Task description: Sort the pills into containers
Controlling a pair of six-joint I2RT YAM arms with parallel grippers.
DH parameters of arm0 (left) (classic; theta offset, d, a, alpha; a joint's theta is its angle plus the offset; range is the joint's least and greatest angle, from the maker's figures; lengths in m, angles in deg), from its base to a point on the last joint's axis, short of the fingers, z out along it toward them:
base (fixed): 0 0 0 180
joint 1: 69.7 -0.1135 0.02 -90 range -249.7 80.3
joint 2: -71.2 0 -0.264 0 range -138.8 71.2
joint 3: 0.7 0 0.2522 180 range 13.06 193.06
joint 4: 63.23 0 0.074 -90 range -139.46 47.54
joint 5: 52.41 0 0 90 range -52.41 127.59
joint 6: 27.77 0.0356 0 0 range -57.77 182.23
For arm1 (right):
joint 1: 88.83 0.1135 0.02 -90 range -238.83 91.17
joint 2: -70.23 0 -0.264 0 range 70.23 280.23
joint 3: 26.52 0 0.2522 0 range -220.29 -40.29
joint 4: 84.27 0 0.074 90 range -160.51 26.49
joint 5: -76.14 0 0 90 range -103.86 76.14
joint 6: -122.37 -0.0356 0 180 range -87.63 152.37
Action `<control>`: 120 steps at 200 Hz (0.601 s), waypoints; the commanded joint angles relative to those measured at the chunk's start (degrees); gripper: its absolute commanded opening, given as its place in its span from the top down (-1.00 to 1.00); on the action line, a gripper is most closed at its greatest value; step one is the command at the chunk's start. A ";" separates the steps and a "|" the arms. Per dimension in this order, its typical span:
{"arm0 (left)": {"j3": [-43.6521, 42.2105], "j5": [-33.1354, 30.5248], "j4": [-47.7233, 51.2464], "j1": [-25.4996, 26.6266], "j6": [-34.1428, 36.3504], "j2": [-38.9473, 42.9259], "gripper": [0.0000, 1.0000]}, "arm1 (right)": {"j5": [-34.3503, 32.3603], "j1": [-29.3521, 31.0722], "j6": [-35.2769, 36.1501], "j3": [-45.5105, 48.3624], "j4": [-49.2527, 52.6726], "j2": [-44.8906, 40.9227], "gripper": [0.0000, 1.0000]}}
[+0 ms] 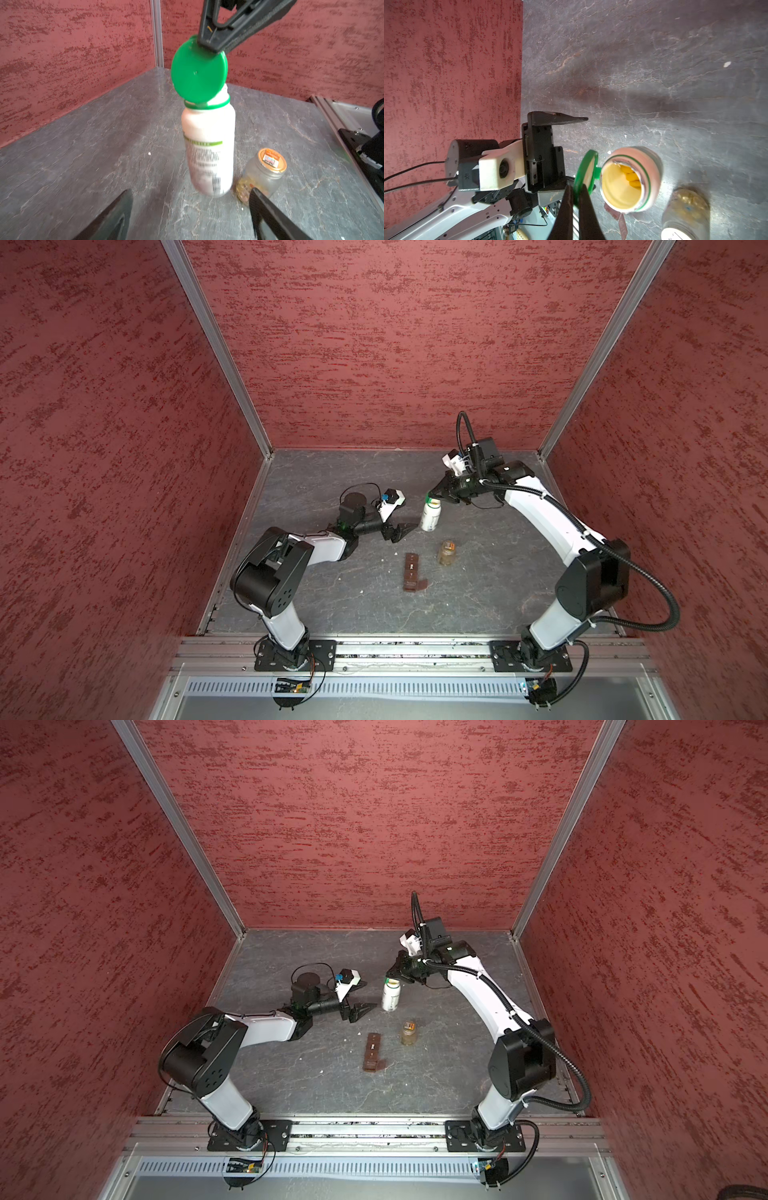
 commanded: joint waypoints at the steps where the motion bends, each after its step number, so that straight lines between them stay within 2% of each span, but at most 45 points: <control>1: 0.41 4.38 -14.57 -0.26 -7.26 -2.62 -0.77 | 3.80 -0.04 -1.34 -1.62 -3.24 -2.74 0.94; 42: 2.21 8.13 -19.68 0.29 -11.89 -6.08 -0.77 | 5.91 0.02 -2.84 -1.71 -5.29 -3.24 0.94; 90: 4.88 9.08 -23.72 1.28 -15.95 -9.79 -0.77 | 8.85 0.04 -5.41 -1.64 -9.06 -3.90 0.93; 120: 6.32 9.54 -22.97 2.09 -16.26 -10.77 -0.74 | 9.72 0.06 -6.45 -1.72 -10.60 -4.19 0.93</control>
